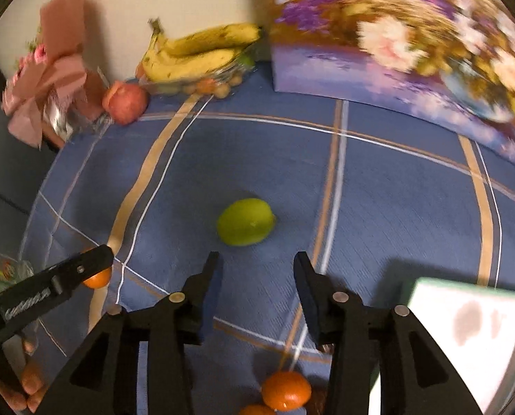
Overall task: Organize fruits
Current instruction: 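Carry the orange in the left gripper and the green pear in the right gripper over the tray, then open the left gripper to drop the orange while the right gripper releases the pear, then move both tools back toward the dates beside the tray, then close the left gripper on a brown date while the right gripper grasps another date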
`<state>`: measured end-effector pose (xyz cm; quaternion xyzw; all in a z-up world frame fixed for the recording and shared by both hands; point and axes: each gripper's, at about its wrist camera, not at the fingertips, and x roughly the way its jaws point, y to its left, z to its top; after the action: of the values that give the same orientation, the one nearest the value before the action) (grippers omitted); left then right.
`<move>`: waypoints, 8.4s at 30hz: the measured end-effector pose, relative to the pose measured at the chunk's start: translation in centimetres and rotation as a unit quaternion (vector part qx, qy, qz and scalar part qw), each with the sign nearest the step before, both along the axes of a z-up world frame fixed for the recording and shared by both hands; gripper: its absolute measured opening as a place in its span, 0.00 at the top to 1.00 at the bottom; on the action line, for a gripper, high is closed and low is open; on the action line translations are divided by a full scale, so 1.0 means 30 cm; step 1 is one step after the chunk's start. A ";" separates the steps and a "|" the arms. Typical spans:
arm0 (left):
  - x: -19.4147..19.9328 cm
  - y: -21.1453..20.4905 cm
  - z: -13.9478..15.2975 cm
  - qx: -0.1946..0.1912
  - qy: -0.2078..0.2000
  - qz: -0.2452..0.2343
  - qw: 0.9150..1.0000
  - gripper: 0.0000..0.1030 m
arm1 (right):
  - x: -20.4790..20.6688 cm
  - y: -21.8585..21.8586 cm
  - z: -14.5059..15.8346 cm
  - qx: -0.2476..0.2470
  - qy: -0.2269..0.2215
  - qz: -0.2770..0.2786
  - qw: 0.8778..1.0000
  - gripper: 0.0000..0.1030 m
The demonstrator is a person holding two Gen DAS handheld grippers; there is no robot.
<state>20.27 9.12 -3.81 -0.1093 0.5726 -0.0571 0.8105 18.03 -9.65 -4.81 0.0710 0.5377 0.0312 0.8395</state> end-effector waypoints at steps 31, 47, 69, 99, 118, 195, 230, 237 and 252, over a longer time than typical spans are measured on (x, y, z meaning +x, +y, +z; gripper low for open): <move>0.020 0.047 -0.056 -0.011 0.015 0.011 1.000 0.64 | 0.217 0.170 -0.178 -0.144 0.071 0.060 0.985 0.49; -0.062 -0.036 0.065 -0.011 -0.018 -0.022 1.000 0.64 | -0.004 0.041 0.032 -0.089 0.039 -0.004 0.995 0.49; -0.225 -0.362 0.142 0.015 -0.042 -0.124 0.991 0.64 | -0.365 -0.239 0.100 -0.013 0.001 -0.120 0.993 0.49; -0.414 -0.989 -0.081 0.041 -0.025 -0.311 0.949 0.64 | -0.552 -0.862 -0.020 -0.048 0.048 -0.301 0.951 0.49; -0.416 -1.039 -0.151 0.064 -0.022 -0.322 0.944 0.63 | -0.535 -0.876 -0.135 -0.060 0.080 -0.301 0.948 0.49; -0.262 -0.585 0.041 0.039 -0.068 -0.137 0.987 0.00 | -0.587 -0.763 0.088 -0.059 -0.032 -0.262 0.963 0.10; -0.237 -0.134 -0.008 0.004 0.011 -0.036 0.999 0.05 | -0.324 -0.329 0.135 0.046 -0.077 -0.123 0.988 0.31; -0.228 -0.167 -0.105 -0.001 0.058 -0.051 0.997 0.17 | -0.264 -0.256 0.030 0.036 -0.041 -0.091 0.994 0.40; -0.217 -0.206 -0.184 0.008 0.092 -0.063 0.994 0.51 | -0.195 -0.176 -0.146 0.003 0.002 -0.072 0.997 0.55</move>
<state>13.75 2.94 -9.33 -0.0710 0.6506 -0.0928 0.7504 12.17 -14.95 -9.19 0.1120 0.5333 -0.0275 0.8381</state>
